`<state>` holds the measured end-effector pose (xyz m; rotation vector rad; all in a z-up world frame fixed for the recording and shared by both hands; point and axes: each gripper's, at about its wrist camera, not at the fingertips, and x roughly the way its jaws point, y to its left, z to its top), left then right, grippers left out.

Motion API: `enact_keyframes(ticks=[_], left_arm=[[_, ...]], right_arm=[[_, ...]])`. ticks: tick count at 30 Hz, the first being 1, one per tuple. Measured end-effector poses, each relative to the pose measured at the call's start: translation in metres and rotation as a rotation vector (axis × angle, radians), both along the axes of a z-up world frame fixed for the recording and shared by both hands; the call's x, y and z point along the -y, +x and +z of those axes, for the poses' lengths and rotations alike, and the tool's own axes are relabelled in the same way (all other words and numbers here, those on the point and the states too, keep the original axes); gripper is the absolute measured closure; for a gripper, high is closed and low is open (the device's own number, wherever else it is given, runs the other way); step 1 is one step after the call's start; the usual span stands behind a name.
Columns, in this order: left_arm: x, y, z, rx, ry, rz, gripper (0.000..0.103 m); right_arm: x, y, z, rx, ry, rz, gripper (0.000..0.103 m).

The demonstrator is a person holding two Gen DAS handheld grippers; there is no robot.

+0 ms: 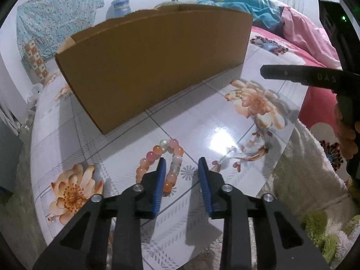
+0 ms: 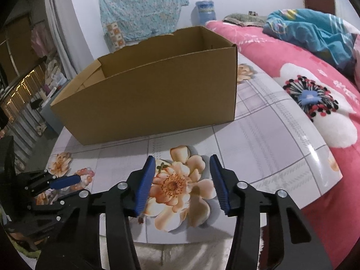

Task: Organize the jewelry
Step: 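Lower the left gripper onto the orange beaded bracelet and close on it, then lift the orange beaded bracelet and carry it over the box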

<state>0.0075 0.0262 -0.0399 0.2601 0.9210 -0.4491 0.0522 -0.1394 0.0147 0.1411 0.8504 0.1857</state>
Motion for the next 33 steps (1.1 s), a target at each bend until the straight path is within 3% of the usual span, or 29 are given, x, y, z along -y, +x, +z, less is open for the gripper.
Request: enact_keyframes(ticks=[3,8,20,33], left_arm=[[0.000,0.003,0.000,-0.004,-0.008,0.004,0.082],[-0.001,0.008,0.000,-0.005,-0.008,0.008,0.085],[-0.001,0.019,0.001,-0.018,-0.024,-0.029,0.093],[-0.008,0.027,0.002,-0.034,-0.037,-0.047,0.093]], right_arm=[[-0.006,0.007,-0.003,-0.017,-0.007,0.022,0.068],[-0.025,0.011,-0.010,-0.036,-0.016,0.094,0.069],[-0.067,0.014,-0.023,-0.006,-0.209,0.320,0.075],[-0.080,0.026,-0.020,-0.021,-0.224,0.556,0.081]])
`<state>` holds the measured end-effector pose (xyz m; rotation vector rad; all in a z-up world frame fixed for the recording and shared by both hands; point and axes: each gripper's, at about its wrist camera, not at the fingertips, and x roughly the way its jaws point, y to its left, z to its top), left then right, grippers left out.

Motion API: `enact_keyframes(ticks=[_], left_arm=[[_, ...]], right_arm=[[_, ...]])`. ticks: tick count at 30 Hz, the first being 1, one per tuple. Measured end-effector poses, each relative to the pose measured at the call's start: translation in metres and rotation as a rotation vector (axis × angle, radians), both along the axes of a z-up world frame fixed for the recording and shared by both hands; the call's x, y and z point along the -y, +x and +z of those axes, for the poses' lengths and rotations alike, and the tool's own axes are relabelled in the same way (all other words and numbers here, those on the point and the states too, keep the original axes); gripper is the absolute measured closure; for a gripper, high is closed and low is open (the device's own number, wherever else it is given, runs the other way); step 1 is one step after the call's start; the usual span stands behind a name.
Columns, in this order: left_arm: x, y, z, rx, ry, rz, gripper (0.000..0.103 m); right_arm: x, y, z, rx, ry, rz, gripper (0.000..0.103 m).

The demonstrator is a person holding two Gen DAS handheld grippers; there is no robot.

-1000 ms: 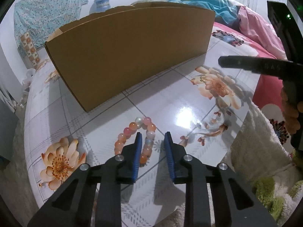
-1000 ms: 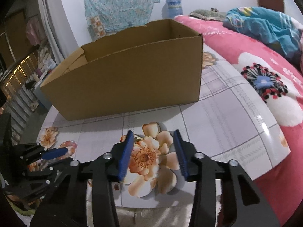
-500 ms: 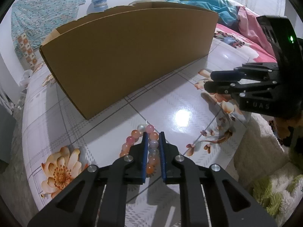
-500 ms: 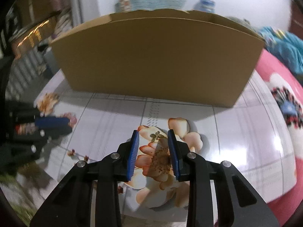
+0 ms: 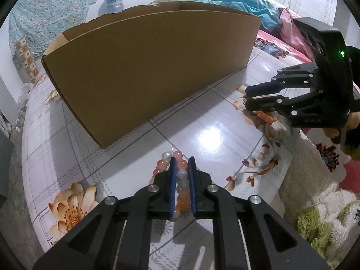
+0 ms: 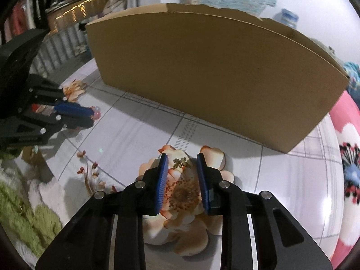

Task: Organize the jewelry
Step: 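Lift the orange beaded bracelet and carry it over the box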

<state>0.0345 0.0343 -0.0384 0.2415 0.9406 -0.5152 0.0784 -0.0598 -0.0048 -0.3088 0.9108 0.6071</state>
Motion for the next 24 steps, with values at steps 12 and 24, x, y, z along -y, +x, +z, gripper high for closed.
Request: enact_keyframes(ticks=[12,24], left_arm=[[0.006,0.000,0.000,0.006,0.031,0.002,0.093],[0.000,-0.010,0.019,0.069,-0.009,0.008,0.094]], right_arm=[[0.015,0.003,-0.006,-0.015,0.045,0.014,0.093],[0.032,-0.014,0.024,0.040,0.123,-0.058,0.093]])
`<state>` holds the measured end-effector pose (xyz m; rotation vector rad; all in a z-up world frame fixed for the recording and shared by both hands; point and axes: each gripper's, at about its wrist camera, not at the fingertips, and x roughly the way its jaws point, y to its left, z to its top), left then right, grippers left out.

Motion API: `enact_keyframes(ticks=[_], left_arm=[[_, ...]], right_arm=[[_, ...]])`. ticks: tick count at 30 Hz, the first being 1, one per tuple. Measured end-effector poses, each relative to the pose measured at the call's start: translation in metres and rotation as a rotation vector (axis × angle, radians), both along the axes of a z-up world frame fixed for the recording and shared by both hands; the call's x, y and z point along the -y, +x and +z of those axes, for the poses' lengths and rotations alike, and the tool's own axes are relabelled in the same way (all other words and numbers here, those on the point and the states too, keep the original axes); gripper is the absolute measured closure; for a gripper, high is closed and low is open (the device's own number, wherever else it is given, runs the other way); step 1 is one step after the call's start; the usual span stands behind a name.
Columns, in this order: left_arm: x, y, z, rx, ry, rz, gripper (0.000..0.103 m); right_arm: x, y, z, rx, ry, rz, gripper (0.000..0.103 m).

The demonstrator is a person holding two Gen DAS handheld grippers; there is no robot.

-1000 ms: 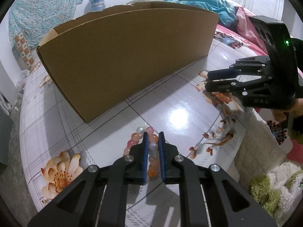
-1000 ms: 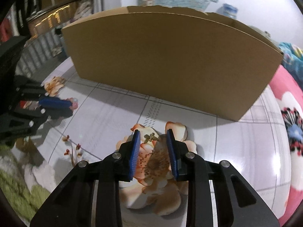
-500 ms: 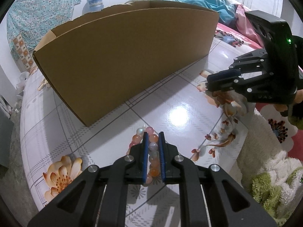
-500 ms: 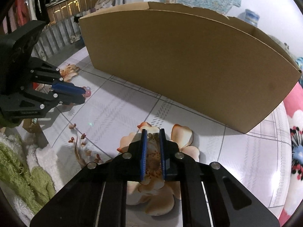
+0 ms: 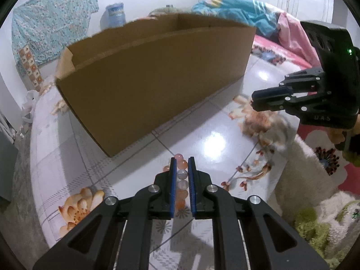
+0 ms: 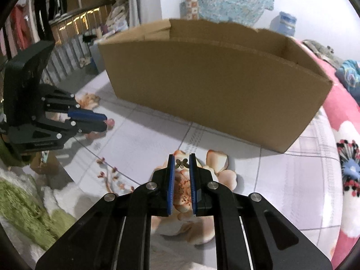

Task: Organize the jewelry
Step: 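Lift the orange beaded bracelet and carry it over the box, then open the left gripper to drop the bracelet into the box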

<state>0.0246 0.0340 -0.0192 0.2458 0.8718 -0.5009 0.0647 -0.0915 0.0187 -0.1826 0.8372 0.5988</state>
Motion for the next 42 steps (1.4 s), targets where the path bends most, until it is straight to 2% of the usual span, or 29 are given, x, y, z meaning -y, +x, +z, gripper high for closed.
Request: enact_keyframes(ticks=[4,7,12,16,18,19,22,24,26,32,35,36,37,42], left_arm=[[-0.008,-0.005,0.026,0.041,-0.068,0.010,0.094],[-0.014,-0.005,0.051,0.070,-0.148,0.005,0.094],[-0.015,0.003,0.100,0.149,-0.253,-0.045,0.094],[-0.015,0.023,0.135,0.220,-0.278,-0.059,0.094],[-0.015,0.039,0.144,0.224,-0.257,-0.059,0.094],[-0.015,0.048,0.145,0.214,-0.243,-0.055,0.094],[-0.012,0.083,0.132,0.112,-0.194,-0.054,0.094],[-0.012,0.109,0.114,0.011,-0.155,-0.034,0.094],[-0.012,0.125,0.097,-0.055,-0.115,-0.017,0.094],[-0.001,0.146,0.066,-0.137,0.079,0.001,0.093],[-0.001,0.144,0.063,-0.142,0.106,-0.010,0.092],[-0.002,0.143,0.063,-0.139,0.102,-0.008,0.089],[-0.004,0.143,0.064,-0.137,0.096,-0.003,0.084],[-0.018,0.139,0.074,-0.114,0.034,0.037,0.083]], right_arm=[[0.006,-0.004,0.022,0.041,0.058,-0.046,0.093],[0.012,-0.002,0.042,0.075,0.100,-0.086,0.093],[0.022,0.016,0.084,0.141,0.173,-0.109,0.093],[0.022,0.042,0.109,0.162,0.200,-0.104,0.093],[0.021,0.058,0.114,0.149,0.195,-0.099,0.093],[0.019,0.069,0.115,0.130,0.191,-0.090,0.093],[0.015,0.096,0.108,0.055,0.172,-0.073,0.093],[0.007,0.109,0.101,0.005,0.156,-0.070,0.093],[0.000,0.122,0.092,-0.050,0.140,-0.068,0.093],[-0.010,0.140,0.075,-0.135,0.112,-0.073,0.093],[-0.010,0.144,0.073,-0.171,0.127,-0.068,0.093],[-0.009,0.146,0.072,-0.183,0.130,-0.068,0.093],[-0.008,0.149,0.071,-0.197,0.134,-0.068,0.093],[-0.011,0.159,0.063,-0.270,0.117,-0.063,0.092]])
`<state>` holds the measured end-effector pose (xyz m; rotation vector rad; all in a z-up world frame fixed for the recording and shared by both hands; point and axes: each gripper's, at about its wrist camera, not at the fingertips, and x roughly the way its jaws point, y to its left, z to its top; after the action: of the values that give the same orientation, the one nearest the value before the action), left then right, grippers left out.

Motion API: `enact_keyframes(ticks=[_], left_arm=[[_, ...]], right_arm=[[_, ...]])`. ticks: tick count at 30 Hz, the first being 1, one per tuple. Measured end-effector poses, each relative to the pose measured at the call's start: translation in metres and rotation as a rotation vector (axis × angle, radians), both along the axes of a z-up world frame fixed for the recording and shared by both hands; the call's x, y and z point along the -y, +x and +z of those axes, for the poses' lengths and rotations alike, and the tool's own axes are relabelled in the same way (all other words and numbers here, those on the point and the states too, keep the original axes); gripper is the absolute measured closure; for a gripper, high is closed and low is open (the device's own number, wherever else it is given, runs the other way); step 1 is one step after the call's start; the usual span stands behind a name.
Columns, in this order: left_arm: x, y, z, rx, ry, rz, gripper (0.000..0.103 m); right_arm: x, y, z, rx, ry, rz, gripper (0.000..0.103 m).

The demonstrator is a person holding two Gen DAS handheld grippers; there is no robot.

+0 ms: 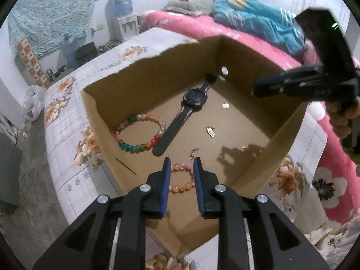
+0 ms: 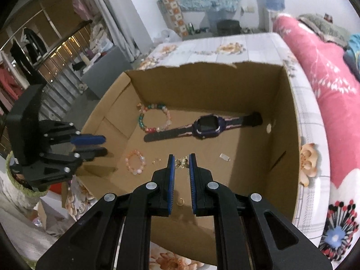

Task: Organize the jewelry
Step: 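Open the left gripper to drop the bracelet into the box, then withdraw both open grippers from the box back over the table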

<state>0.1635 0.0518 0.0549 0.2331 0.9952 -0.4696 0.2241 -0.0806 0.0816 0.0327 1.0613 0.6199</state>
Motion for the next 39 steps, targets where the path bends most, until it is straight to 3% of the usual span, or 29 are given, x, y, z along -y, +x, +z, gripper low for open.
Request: enact_keyframes(ticks=[5,11,15,19,20,23,26,28,32,39], left_arm=[[-0.020,-0.017,0.017,0.073,-0.095,0.056,0.077],[-0.041,-0.037,0.027,0.129,-0.182,0.131,0.054],[-0.057,-0.041,0.022,0.114,-0.241,0.197,0.041],[-0.074,-0.037,0.005,0.022,-0.358,0.288,0.033],[-0.077,-0.035,0.000,-0.005,-0.383,0.301,0.033],[-0.079,-0.028,-0.018,-0.105,-0.460,0.323,0.033],[-0.071,-0.025,-0.031,-0.185,-0.540,0.305,0.033],[-0.064,-0.028,-0.029,-0.165,-0.527,0.318,0.032],[-0.054,-0.037,-0.025,-0.164,-0.501,0.336,0.031],[-0.045,-0.073,-0.023,-0.184,-0.511,0.324,0.031]], right_arm=[[-0.003,0.008,-0.007,-0.030,-0.034,-0.005,0.084],[0.009,0.004,0.005,0.008,-0.012,-0.052,0.075],[0.038,-0.010,0.030,0.105,0.023,-0.158,0.061],[0.088,-0.024,0.043,0.194,0.036,-0.351,0.048],[0.097,-0.024,0.040,0.188,0.040,-0.387,0.047],[0.128,-0.015,0.015,0.052,0.139,-0.466,0.046],[0.127,-0.006,-0.012,-0.102,0.217,-0.412,0.046],[0.119,-0.008,-0.018,-0.147,0.275,-0.343,0.053],[0.103,-0.019,-0.007,-0.101,0.169,-0.327,0.052],[0.117,-0.061,-0.002,-0.100,0.172,-0.355,0.052]])
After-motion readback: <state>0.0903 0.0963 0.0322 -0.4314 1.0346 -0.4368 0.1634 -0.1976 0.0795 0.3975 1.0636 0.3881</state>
